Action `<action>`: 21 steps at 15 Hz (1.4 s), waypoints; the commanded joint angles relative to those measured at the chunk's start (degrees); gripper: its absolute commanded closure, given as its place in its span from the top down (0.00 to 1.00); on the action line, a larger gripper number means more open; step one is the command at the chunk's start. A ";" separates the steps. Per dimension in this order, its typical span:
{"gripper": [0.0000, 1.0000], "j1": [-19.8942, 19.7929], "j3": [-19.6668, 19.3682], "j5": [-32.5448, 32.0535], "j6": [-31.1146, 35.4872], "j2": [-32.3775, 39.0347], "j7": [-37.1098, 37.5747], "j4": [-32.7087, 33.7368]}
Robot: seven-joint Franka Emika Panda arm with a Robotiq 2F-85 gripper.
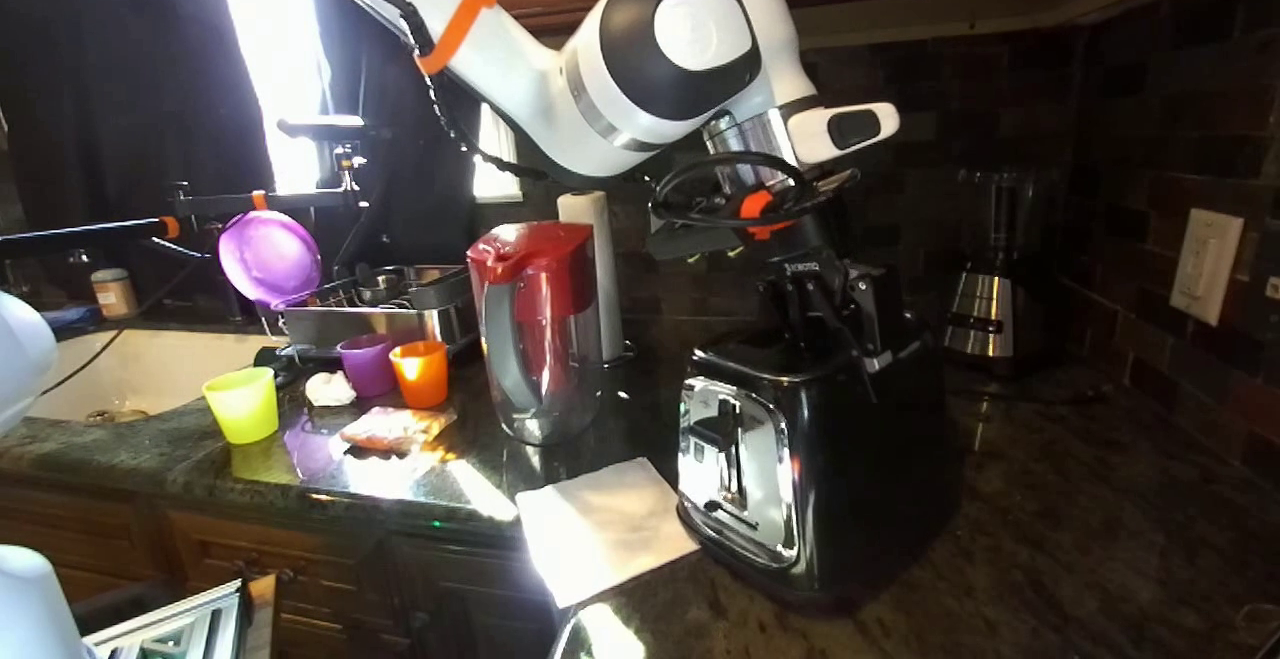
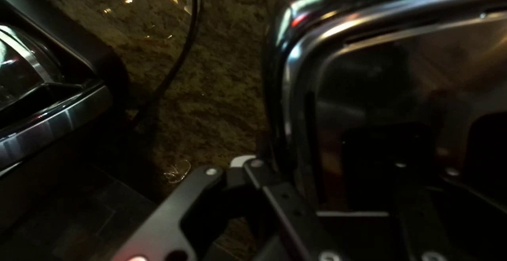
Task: Place the toaster upright.
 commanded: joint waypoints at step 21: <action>0.68 -2.03 0.45 -4.96 4.40 -5.76 7.15 -7.34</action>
